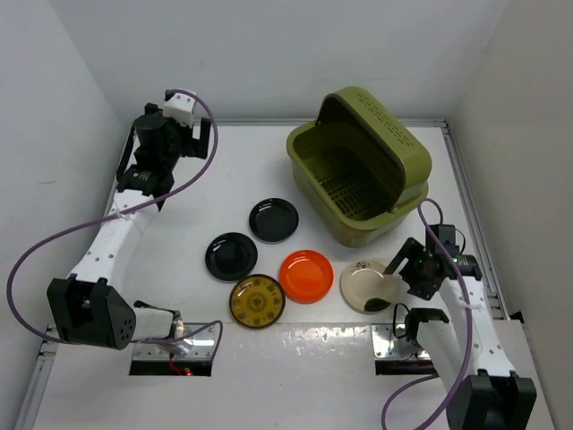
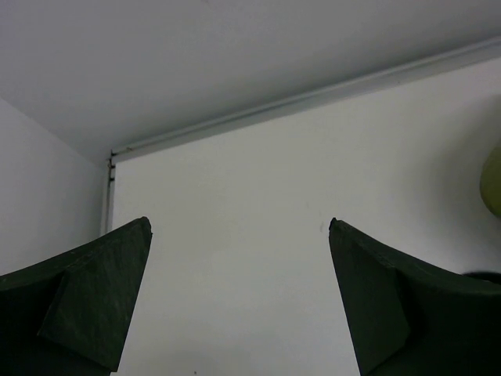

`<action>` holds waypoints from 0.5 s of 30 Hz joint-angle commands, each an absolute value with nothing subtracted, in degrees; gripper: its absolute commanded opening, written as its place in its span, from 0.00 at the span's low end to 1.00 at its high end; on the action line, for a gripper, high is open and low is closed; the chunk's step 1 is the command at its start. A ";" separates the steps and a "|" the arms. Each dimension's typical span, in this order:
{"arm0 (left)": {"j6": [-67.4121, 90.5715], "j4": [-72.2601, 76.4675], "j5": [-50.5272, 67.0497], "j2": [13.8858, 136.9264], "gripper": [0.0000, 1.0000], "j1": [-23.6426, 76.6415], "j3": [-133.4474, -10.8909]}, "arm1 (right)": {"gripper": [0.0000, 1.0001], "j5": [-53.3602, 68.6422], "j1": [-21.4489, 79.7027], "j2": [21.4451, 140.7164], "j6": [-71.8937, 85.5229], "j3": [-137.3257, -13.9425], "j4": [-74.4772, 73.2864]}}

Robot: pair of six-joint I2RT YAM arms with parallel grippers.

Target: Load the plates into the dish rack

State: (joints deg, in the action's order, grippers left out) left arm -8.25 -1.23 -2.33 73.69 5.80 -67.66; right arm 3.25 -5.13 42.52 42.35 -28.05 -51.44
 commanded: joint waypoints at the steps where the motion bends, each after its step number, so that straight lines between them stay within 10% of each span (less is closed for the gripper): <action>1: -7.22 -15.27 -2.90 74.36 1.00 8.08 -72.59 | 0.77 2.29 -5.18 44.29 45.25 -26.20 -47.21; 15: -7.38 -23.55 -2.12 70.32 1.00 9.14 -70.75 | 0.58 1.67 -5.01 44.65 51.33 -13.20 -36.04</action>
State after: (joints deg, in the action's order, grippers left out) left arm -7.07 -23.97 -2.57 73.36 8.71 -70.59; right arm 2.15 -5.13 45.36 49.34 -15.79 -42.26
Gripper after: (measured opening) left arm 0.996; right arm 0.596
